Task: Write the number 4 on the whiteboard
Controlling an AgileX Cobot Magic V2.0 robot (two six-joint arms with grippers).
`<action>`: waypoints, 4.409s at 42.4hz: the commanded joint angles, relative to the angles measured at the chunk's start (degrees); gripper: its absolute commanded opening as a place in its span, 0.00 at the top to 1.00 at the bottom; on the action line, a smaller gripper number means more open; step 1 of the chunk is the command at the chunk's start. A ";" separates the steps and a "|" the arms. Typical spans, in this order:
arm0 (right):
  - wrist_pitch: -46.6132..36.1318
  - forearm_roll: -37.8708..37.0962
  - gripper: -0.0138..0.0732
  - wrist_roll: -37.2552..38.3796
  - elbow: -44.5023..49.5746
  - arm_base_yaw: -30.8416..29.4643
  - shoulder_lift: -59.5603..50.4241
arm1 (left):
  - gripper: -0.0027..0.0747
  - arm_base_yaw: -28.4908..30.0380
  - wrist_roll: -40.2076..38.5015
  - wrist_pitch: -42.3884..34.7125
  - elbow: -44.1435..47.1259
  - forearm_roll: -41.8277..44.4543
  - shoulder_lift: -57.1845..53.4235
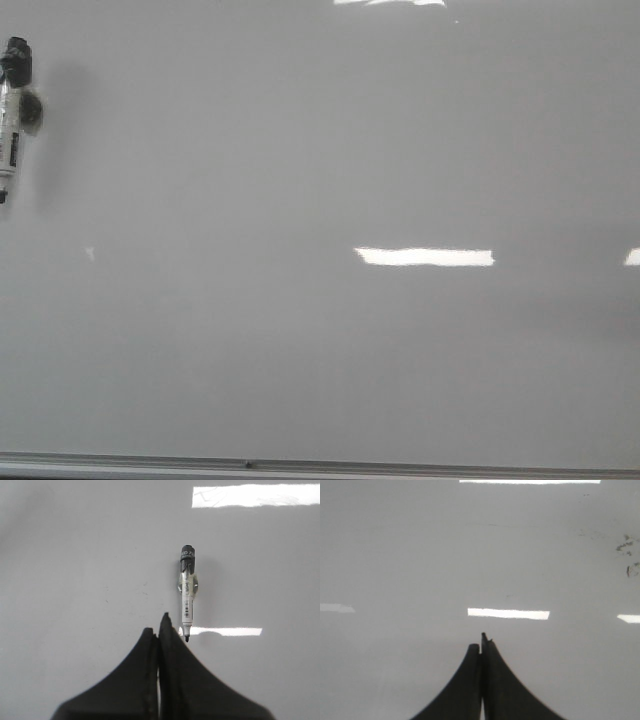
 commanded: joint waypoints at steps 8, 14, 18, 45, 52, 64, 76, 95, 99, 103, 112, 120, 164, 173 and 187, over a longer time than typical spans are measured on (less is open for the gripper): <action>-4.64 -0.66 0.92 -0.03 -0.84 -0.27 -1.09 | 0.99 -0.48 -0.13 -4.60 0.40 0.00 -0.83; -4.64 -0.66 0.92 -0.03 -0.84 -0.27 -1.09 | 0.99 -0.48 -0.13 -4.60 0.40 0.00 -0.83; -4.64 -0.66 0.92 -0.03 -0.84 -0.27 -1.09 | 0.99 -0.48 -0.13 -4.60 0.40 0.00 -0.83; -6.01 -0.66 0.92 -0.03 -0.90 -0.27 -1.09 | 0.99 -0.48 -0.13 -7.01 0.28 0.00 -0.83; -5.07 -0.66 0.92 -0.03 -4.32 -0.27 -1.09 | 0.99 -0.48 -0.23 -8.05 -2.32 0.00 -0.83; 7.97 -0.66 0.92 -0.03 -20.61 -0.27 1.29 | 0.99 -0.48 -0.23 4.84 -20.23 0.00 1.74; 17.29 -0.66 0.92 -0.03 -39.52 -0.27 12.85 | 0.99 -0.48 -0.12 19.89 -40.88 0.00 13.85; 27.03 -0.66 0.92 -0.03 -46.35 -0.27 28.11 | 0.99 -0.48 -0.12 25.54 -48.51 0.00 28.18; 28.87 -0.66 0.92 -0.03 -46.35 -0.27 30.95 | 0.99 -0.48 -0.12 27.94 -48.51 0.00 30.22; 30.32 -0.66 0.92 -0.03 -46.35 -0.27 34.00 | 0.99 -0.48 -0.12 29.02 -47.85 0.00 32.01; 31.62 -0.66 0.92 -0.17 -46.31 -0.27 39.87 | 0.99 -0.48 -0.12 28.95 -45.01 0.00 35.50; 31.68 -0.66 0.83 -0.82 -46.31 -0.27 42.20 | 0.99 -0.48 -0.12 28.86 -43.67 0.00 38.26; 34.44 0.30 0.14 -0.82 -46.31 -0.13 42.31 | 0.30 -6.76 1.28 6.40 -44.31 -3.87 68.64; 34.54 0.30 0.14 -0.82 -46.31 -0.13 42.31 | 0.30 -6.64 1.28 -0.62 -44.31 -3.87 74.13; 34.56 0.25 0.14 -0.82 -46.31 -0.13 42.31 | 0.31 -6.64 1.28 -5.76 -45.77 -3.87 81.16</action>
